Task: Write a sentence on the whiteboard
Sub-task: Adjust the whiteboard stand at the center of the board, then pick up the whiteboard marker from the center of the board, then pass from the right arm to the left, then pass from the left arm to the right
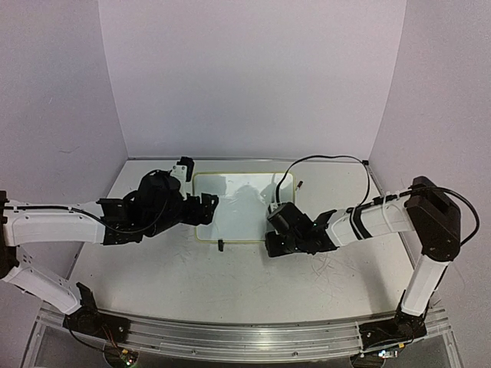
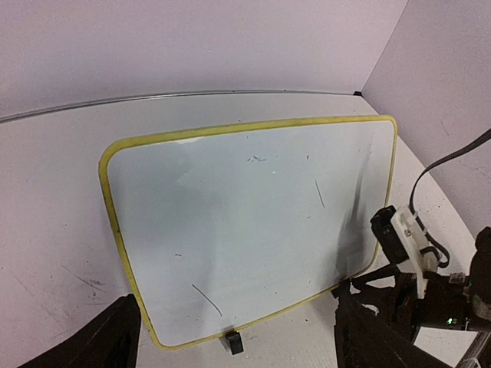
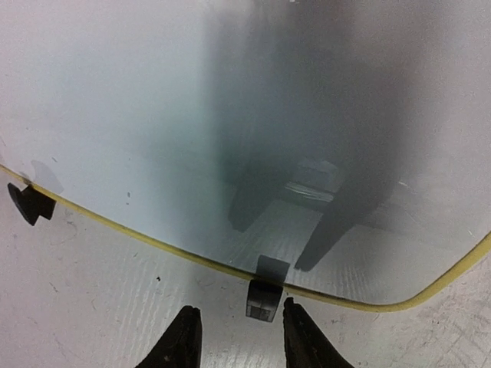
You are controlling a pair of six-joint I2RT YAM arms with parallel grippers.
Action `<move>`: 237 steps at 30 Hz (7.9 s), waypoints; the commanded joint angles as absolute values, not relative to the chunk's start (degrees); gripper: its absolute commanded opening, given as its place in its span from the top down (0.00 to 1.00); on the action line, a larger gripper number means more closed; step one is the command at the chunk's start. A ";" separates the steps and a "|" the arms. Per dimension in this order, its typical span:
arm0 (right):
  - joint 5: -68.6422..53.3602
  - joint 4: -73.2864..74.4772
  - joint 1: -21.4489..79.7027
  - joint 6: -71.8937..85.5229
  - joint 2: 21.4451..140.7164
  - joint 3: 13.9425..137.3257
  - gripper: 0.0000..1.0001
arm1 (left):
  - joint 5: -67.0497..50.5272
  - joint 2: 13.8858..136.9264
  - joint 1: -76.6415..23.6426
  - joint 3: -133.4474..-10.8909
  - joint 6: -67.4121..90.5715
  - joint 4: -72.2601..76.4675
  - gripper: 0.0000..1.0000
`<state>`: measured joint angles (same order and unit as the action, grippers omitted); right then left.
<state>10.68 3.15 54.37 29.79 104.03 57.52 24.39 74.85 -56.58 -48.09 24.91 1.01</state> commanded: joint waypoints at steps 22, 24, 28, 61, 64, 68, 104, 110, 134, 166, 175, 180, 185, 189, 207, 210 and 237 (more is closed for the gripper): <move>14.72 -6.97 54.52 23.81 106.41 53.08 0.93 | 31.71 68.28 -56.29 -55.69 15.49 1.57 0.10; 13.99 -7.60 54.52 22.19 105.04 51.17 0.94 | 31.71 67.63 -56.25 -57.01 13.43 1.42 0.10; 15.00 -6.68 54.45 21.92 103.00 48.97 0.94 | 33.41 65.35 -56.25 -61.02 9.34 0.44 0.09; 10.53 11.27 23.15 26.04 87.62 69.58 0.04 | 23.20 84.97 -43.57 -85.39 7.98 -8.55 0.01; 7.67 14.99 22.05 29.67 101.07 81.55 0.02 | 22.27 84.88 -43.35 -85.97 9.03 -9.49 0.01; 4.59 21.44 21.93 32.12 117.35 100.87 0.03 | 21.56 82.96 -43.19 -84.81 10.08 -11.04 0.01; 8.83 33.96 24.25 32.06 148.05 123.22 0.41 | 11.41 76.93 -43.01 -83.25 6.04 -20.25 0.01; 8.08 33.76 24.29 30.44 146.80 120.46 0.55 | 12.52 77.58 -42.99 -81.02 6.24 -15.95 0.02; 5.95 17.12 17.78 17.72 124.66 96.43 1.00 | 17.22 79.31 -43.00 -78.51 18.21 -8.79 0.02; -35.07 -4.87 31.32 -4.61 82.53 71.93 1.00 | -41.94 100.50 -32.33 -95.54 30.80 -9.05 0.14; -41.44 -3.26 35.29 -4.94 89.12 74.81 1.00 | -45.63 103.08 -38.26 -97.21 30.34 -7.82 0.13; -41.65 -2.75 36.46 -5.02 90.63 75.62 1.00 | -42.33 101.89 -39.76 -96.06 29.10 -7.17 0.09; -41.43 -2.52 37.17 -5.19 91.05 75.84 1.00 | -44.78 106.09 -39.58 -99.37 33.38 -7.04 0.19; -40.76 -2.47 37.27 -5.39 91.03 75.68 1.00 | -45.31 107.08 -39.57 -100.06 33.87 -7.04 0.24; -37.43 -2.59 37.44 -6.00 91.63 76.28 1.00 | -46.49 105.28 -39.68 -96.41 33.57 -7.11 0.59; -37.17 -2.56 37.51 -5.98 91.87 76.51 1.00 | -46.03 105.06 -39.66 -96.50 33.17 -7.18 0.70; -44.53 -36.99 29.20 42.65 91.28 69.49 0.03 | -38.88 99.37 -34.64 -95.46 41.86 10.66 1.00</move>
